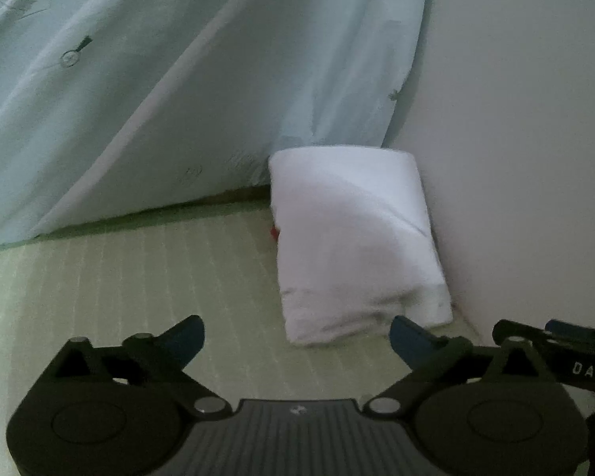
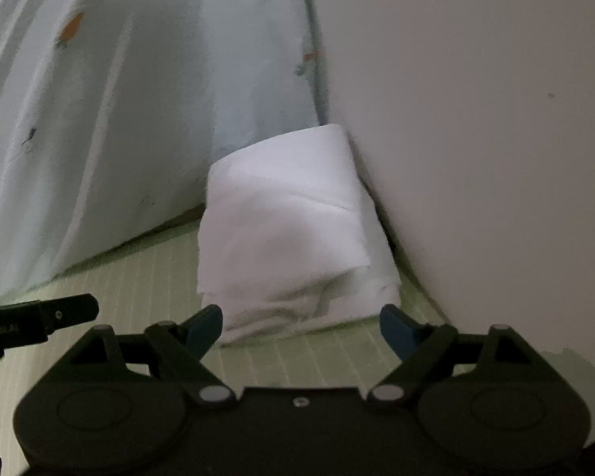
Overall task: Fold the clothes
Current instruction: 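Set the folded shirt down against the wall and open both grippers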
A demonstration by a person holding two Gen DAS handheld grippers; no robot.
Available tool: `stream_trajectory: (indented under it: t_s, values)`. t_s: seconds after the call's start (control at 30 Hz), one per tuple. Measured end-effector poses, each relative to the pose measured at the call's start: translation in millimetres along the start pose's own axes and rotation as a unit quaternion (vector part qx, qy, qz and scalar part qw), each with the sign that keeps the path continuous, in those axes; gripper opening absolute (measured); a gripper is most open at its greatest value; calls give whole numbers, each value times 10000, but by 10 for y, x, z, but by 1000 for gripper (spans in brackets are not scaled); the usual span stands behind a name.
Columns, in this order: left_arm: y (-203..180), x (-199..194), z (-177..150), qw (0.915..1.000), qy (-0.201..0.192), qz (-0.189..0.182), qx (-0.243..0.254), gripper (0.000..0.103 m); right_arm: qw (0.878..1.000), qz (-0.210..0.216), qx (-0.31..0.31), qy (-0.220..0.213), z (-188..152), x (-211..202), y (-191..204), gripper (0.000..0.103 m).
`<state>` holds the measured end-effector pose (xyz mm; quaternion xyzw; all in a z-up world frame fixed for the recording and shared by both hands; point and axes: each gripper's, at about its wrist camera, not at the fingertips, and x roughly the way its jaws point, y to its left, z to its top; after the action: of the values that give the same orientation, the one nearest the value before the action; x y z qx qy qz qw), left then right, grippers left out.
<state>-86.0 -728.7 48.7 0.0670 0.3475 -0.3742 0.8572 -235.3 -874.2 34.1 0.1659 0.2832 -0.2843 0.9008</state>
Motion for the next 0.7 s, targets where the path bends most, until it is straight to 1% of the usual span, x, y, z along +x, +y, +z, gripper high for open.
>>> stream_trajectory:
  t_s: [0.2,0.27,0.33,0.53,0.7]
  values:
    - [-21,-179,-236,9997,163,-33,190,103,9997,14,-214,130,-235,-191,66,87]
    - [-34,-208,-273,9995,171,-35,253,103,9996,18,-251,155,-313,-250,71,89]
    - [-49,-226,-284,9994,163,-51,287,103,9996,-95,-202,193,-381,-286,58,95]
    - [-129,-321,-349,9985,131,-123,511,103,9996,-173,-49,202,-455,-390,-14,100]
    - [-182,-348,-376,9976,136,-176,658,103,9996,-220,21,173,-473,-418,-50,101]
